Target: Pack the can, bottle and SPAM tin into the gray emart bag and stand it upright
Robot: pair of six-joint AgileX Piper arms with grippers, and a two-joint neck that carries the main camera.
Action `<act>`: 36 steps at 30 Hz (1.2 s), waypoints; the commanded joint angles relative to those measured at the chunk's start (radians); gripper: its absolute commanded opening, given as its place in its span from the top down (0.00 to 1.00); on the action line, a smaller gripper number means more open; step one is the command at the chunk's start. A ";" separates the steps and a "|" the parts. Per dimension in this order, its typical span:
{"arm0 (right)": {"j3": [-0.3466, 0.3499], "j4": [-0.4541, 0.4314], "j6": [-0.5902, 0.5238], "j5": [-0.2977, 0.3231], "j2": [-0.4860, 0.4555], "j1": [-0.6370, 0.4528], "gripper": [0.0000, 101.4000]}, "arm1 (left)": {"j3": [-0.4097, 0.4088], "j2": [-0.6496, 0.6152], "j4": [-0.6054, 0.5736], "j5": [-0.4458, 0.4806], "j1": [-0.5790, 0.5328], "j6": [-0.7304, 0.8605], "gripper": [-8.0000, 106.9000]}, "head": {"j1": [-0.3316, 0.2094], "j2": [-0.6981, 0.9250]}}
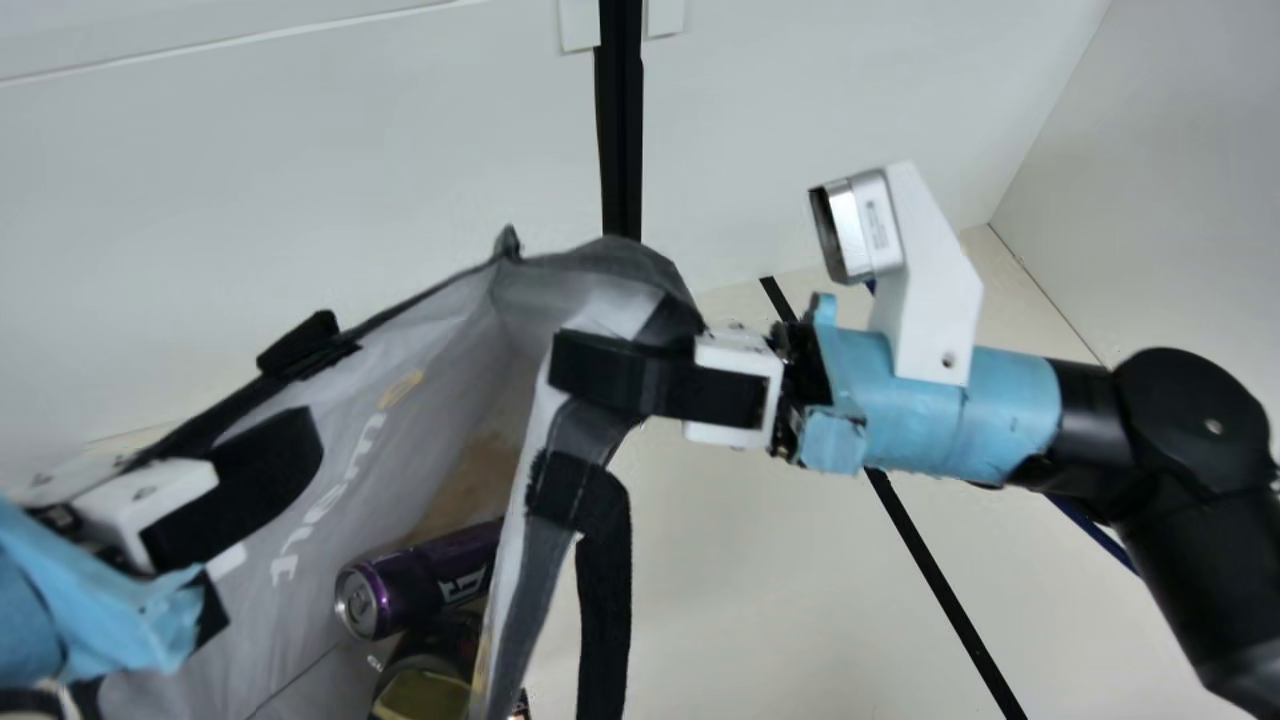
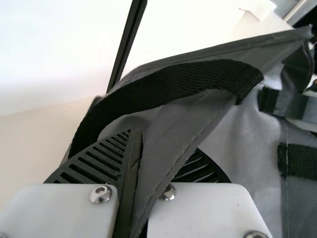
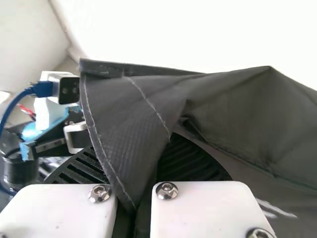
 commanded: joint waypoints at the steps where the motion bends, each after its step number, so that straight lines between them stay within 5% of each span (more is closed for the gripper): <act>1: 0.005 -0.033 0.014 -0.009 -0.036 -0.016 1.00 | 0.003 -0.013 -0.001 0.028 0.001 0.003 1.00 | -0.023 -0.001; 22: 0.033 -0.281 0.063 -0.009 -0.183 -0.057 1.00 | 0.088 -0.081 -0.077 0.133 0.047 0.035 1.00 | -0.023 -0.001; 29: 0.056 -0.363 -0.038 -0.009 -0.151 -0.065 1.00 | 0.157 -0.049 -0.102 0.058 0.050 0.077 1.00 | -0.023 -0.001; 36: 0.053 -0.344 -0.192 -0.009 -0.083 -0.083 1.00 | 0.200 0.013 -0.132 -0.070 0.056 0.153 1.00 | -0.023 -0.001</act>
